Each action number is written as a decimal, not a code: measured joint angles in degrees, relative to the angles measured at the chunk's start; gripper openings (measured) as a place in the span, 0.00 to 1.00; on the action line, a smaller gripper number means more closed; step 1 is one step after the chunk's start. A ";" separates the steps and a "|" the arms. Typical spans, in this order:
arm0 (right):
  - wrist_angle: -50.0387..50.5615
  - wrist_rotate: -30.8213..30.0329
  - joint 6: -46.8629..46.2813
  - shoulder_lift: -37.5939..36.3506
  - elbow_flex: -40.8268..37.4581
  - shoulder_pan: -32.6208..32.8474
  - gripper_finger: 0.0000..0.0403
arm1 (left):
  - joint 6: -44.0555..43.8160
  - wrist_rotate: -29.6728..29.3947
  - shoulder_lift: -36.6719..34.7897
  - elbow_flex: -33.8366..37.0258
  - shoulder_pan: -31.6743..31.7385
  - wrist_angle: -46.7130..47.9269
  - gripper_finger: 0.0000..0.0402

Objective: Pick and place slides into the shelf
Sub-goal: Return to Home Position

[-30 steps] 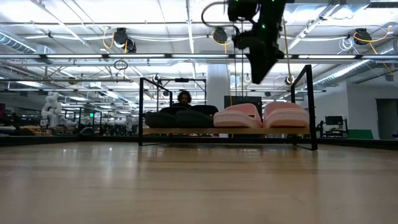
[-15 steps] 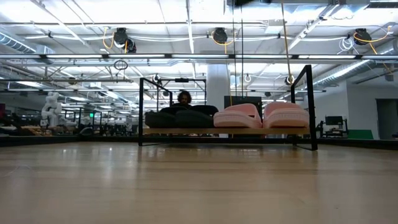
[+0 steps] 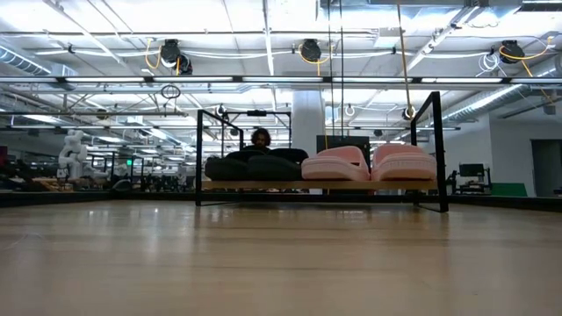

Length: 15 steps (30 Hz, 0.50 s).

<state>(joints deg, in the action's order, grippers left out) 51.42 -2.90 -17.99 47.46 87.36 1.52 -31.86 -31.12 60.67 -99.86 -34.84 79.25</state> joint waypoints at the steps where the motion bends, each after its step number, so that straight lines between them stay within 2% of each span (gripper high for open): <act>1: -1.59 0.29 -1.20 -2.05 -2.42 0.87 0.26 | -0.02 -0.02 -0.89 2.47 -1.10 -1.97 0.47; 6: -11.84 1.45 -3.91 -11.09 -16.55 4.79 0.26 | -0.47 -0.74 -7.26 16.03 -7.79 -13.48 0.47; 8: -16.63 1.92 -4.50 -13.61 -22.01 5.83 0.26 | -1.57 -3.06 -10.08 21.64 -10.33 -18.69 0.47; 10: -21.40 2.70 -5.48 -15.56 -27.39 6.78 0.26 | -1.55 -5.20 -13.13 27.70 -12.62 -24.10 0.47; 15: -31.88 3.35 -7.76 -18.01 -37.65 8.43 0.26 | 3.13 -6.07 -19.07 42.95 -15.86 -41.43 0.47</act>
<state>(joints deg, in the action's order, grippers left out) 19.55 0.45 -25.75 29.45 49.71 9.95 -28.72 -37.19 41.60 -56.91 -50.69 37.82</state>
